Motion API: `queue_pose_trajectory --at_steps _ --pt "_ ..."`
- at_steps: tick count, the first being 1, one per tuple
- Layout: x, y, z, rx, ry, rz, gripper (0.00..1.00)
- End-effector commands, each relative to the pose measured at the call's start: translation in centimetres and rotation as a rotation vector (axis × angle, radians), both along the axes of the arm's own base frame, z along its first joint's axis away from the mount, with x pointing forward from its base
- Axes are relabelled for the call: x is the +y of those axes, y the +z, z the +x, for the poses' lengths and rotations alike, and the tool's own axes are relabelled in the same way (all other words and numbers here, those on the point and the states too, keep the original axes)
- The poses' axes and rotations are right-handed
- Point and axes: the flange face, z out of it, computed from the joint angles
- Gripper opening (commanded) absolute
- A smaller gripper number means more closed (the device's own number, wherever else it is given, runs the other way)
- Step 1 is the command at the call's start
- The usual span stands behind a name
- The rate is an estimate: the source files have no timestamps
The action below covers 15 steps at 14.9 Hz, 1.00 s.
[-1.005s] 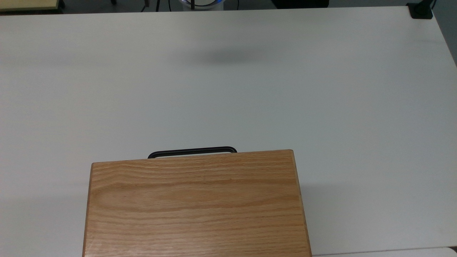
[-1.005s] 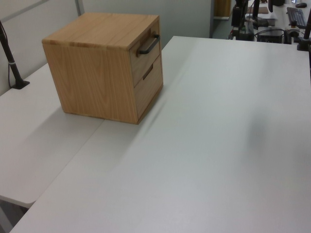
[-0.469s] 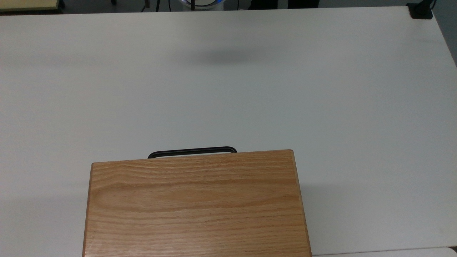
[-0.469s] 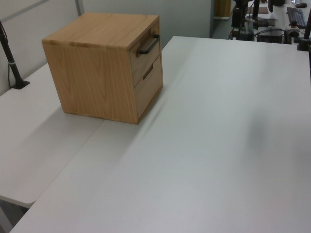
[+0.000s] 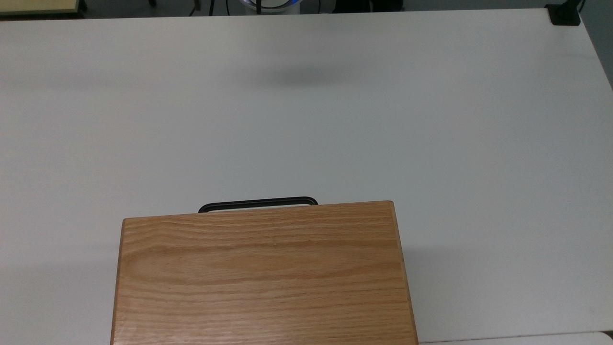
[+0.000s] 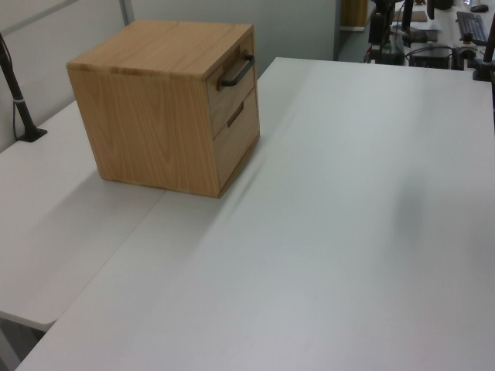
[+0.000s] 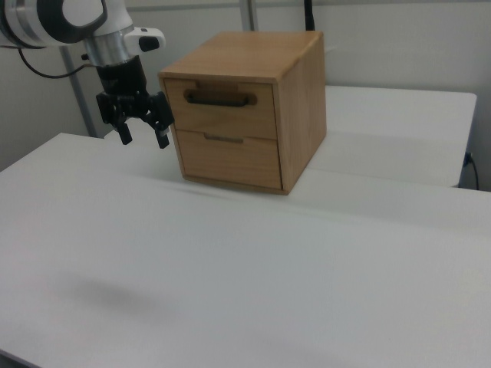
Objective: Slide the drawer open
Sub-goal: 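Move the gripper toward the black handle of the upper drawer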
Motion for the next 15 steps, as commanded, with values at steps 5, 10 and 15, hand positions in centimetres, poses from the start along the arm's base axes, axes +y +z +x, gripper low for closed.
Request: queue_pose_trajectory --at_steps 5,10,15 --pt "0.3 -1.0 0.5 -0.001 0.016 0.013 1.00" --pt "-0.4 -0.1 3.5 -0.193 -0.235 0.237 1.00" --pt "1.0 -0.3 8.7 -0.463 -0.830 0.433 1.00"
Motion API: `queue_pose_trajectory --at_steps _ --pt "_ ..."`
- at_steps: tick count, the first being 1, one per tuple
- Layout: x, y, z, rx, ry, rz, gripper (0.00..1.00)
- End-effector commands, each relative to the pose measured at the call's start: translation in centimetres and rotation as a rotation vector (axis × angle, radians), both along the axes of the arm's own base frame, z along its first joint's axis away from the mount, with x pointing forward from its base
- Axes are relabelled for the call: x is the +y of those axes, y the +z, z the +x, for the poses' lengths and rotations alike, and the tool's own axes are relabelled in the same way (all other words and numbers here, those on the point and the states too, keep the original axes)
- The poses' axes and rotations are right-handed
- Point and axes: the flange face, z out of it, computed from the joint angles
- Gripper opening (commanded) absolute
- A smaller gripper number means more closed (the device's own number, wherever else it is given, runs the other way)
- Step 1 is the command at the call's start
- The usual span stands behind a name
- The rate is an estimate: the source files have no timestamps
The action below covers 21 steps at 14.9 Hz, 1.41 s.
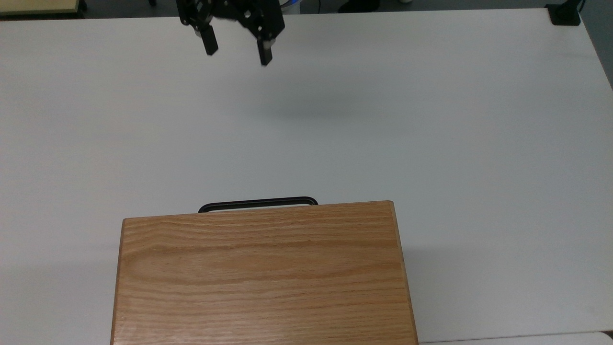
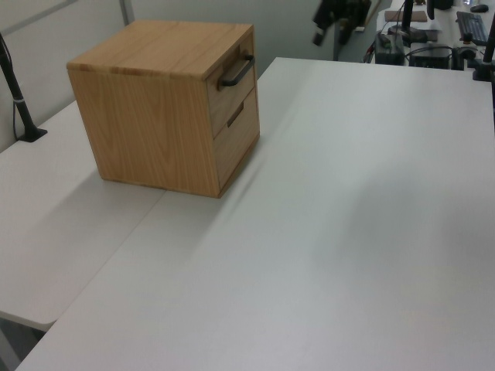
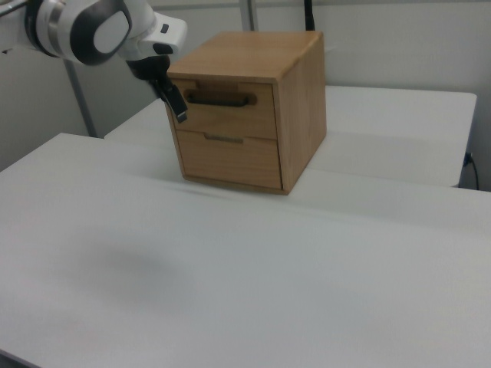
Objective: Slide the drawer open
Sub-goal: 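Move the gripper toward the black handle of the upper drawer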
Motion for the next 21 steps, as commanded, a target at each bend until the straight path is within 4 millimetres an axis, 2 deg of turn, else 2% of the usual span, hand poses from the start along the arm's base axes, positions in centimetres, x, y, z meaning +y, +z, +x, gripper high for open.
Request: queue_pose_trajectory --at_steps 1,4,6,7,9,13,15,17,19,20,21 --pt "1.2 -1.5 3.9 -0.143 -0.452 0.242 1.00" --pt "1.5 -3.9 6.3 -0.153 -0.614 0.320 0.97" --pt "1.4 -5.1 7.3 -0.158 -0.651 0.356 0.76" --pt "1.4 -5.4 8.1 -0.193 -0.693 0.399 0.56" --pt "1.4 -5.8 8.9 -0.235 -0.721 0.427 0.46" --pt "1.8 -6.8 11.7 -0.293 -0.740 0.463 0.45" --pt "2.0 -8.1 12.2 -0.283 -0.741 0.454 0.45" --pt "2.6 -7.7 12.5 -0.308 -0.729 0.467 0.45" --pt "3.1 -9.1 13.0 -0.292 -0.726 0.458 0.45" --pt "3.4 -10.5 13.4 -0.279 -0.727 0.452 0.45" --pt "3.8 -10.6 13.7 -0.299 -0.717 0.460 0.45"
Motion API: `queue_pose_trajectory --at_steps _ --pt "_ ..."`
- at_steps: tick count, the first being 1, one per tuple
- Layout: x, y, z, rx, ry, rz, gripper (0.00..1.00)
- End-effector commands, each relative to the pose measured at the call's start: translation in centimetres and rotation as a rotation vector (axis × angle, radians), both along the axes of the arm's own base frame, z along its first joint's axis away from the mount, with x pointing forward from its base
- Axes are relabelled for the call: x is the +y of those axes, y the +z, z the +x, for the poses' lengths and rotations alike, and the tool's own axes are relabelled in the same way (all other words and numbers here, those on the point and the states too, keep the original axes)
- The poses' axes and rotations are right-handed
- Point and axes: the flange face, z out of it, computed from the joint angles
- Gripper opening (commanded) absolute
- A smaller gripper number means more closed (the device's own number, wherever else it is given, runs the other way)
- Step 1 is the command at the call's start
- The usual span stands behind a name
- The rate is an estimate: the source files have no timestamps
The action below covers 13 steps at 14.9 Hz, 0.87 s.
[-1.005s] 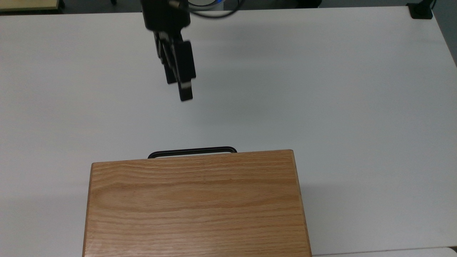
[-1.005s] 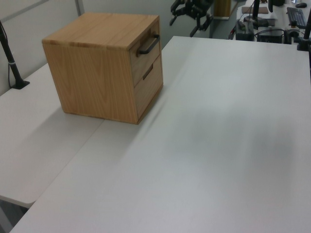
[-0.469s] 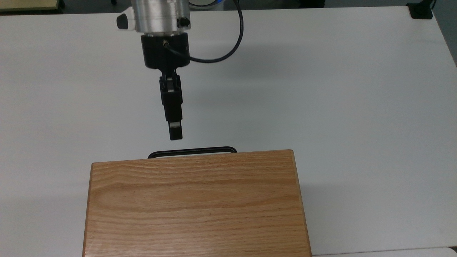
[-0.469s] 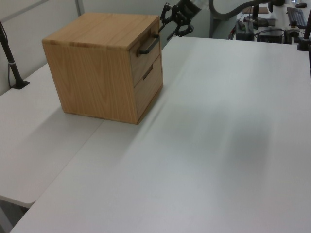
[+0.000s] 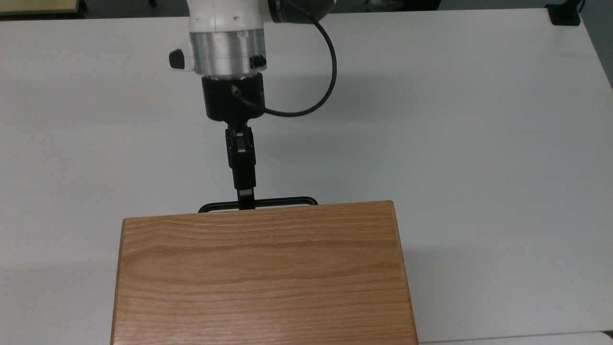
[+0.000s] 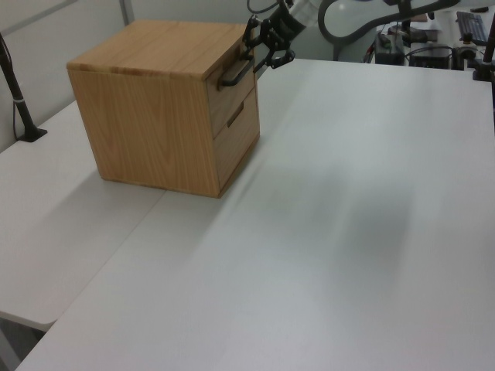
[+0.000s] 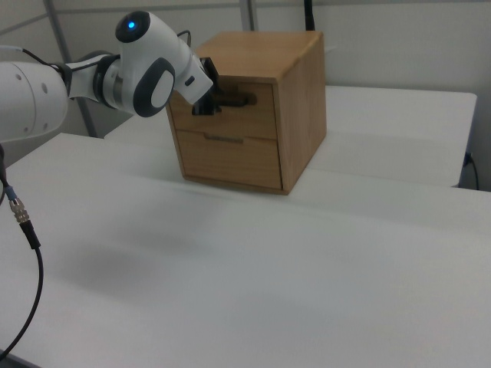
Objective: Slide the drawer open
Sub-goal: 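Close the gripper around the black bar handle of the upper drawer, then pull the handle straight out, sliding the upper drawer out of the cabinet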
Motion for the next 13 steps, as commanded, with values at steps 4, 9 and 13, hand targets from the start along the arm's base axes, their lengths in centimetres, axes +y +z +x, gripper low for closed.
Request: queue_pose_trajectory --at_steps 4,9,13 --pt "1.0 -1.8 1.3 -0.029 -0.003 0.023 0.09" --pt "0.7 0.0 -1.7 -0.010 0.025 0.013 0.00" --pt "1.2 1.4 -5.4 0.095 0.086 -0.005 0.00"
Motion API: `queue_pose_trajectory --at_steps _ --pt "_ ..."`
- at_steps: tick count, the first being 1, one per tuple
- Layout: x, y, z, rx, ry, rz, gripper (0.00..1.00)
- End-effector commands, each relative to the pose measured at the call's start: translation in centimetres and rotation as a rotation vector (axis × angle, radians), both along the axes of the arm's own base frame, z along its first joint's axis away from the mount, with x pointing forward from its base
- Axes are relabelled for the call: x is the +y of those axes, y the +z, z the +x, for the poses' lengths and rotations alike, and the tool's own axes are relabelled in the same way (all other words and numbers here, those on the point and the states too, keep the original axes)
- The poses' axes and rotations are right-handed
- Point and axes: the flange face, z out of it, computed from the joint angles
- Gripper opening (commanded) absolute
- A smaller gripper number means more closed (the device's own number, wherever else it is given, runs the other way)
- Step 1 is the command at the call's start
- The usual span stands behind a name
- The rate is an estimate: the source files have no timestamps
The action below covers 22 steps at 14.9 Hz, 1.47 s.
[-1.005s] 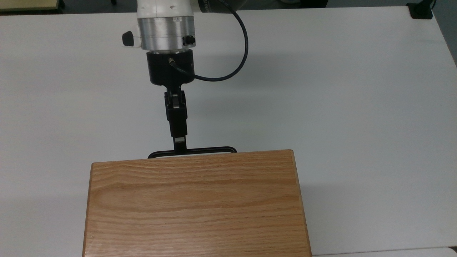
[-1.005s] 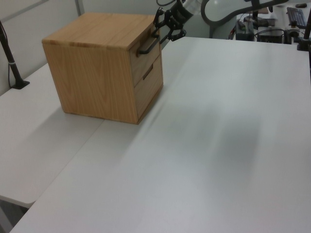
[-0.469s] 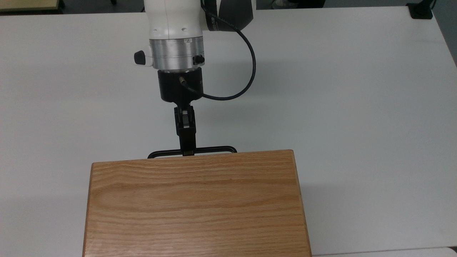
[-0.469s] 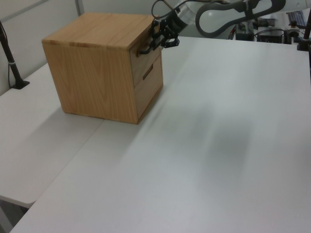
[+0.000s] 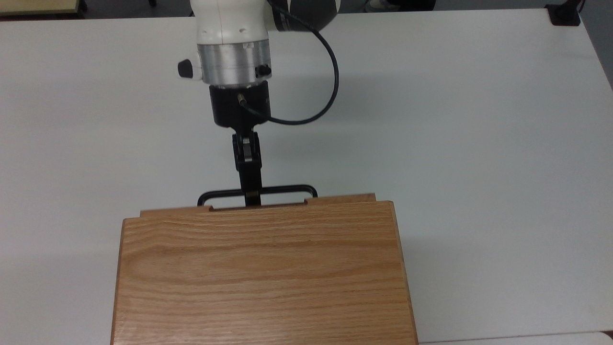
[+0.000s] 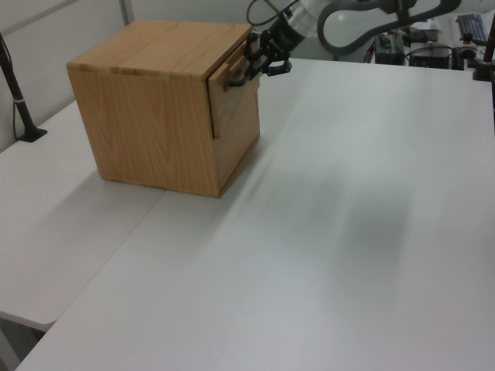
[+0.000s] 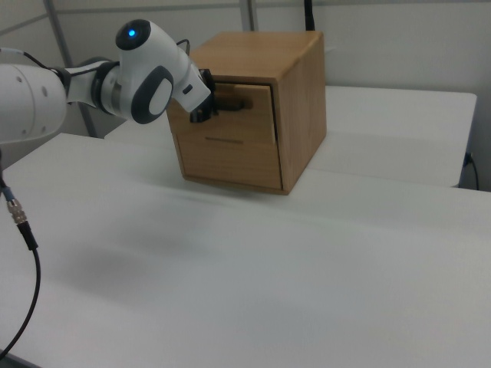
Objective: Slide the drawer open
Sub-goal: 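Pull the handle straight out, sliding the upper drawer out of the cabinet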
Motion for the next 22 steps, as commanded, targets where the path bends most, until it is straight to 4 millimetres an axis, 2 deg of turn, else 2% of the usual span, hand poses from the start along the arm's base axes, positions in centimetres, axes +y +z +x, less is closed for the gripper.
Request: queue_pose_trajectory --at_steps 1,6,9,14,16,17,19,20,21,22 --pt "0.9 2.9 -5.2 0.088 0.095 -0.028 0.00" --pt "0.9 2.7 -9.9 0.220 0.187 -0.066 0.00" --pt "0.7 2.0 -13.9 0.259 0.240 -0.094 0.01" --pt "-0.1 2.0 -18.1 0.309 0.298 -0.120 0.03" --pt "-0.3 1.9 -19.2 0.328 0.302 -0.117 0.10" --pt "-0.4 1.7 -19.3 0.347 0.303 -0.114 0.26" --pt "-1.1 1.9 -19.2 0.355 0.292 -0.110 0.36" --pt "-1.1 2.4 -19.0 0.355 0.292 -0.109 0.51" --pt "-1.3 2.9 -18.7 0.359 0.291 -0.108 0.79" --pt "-1.6 3.1 -18.0 0.370 0.285 -0.103 0.92"
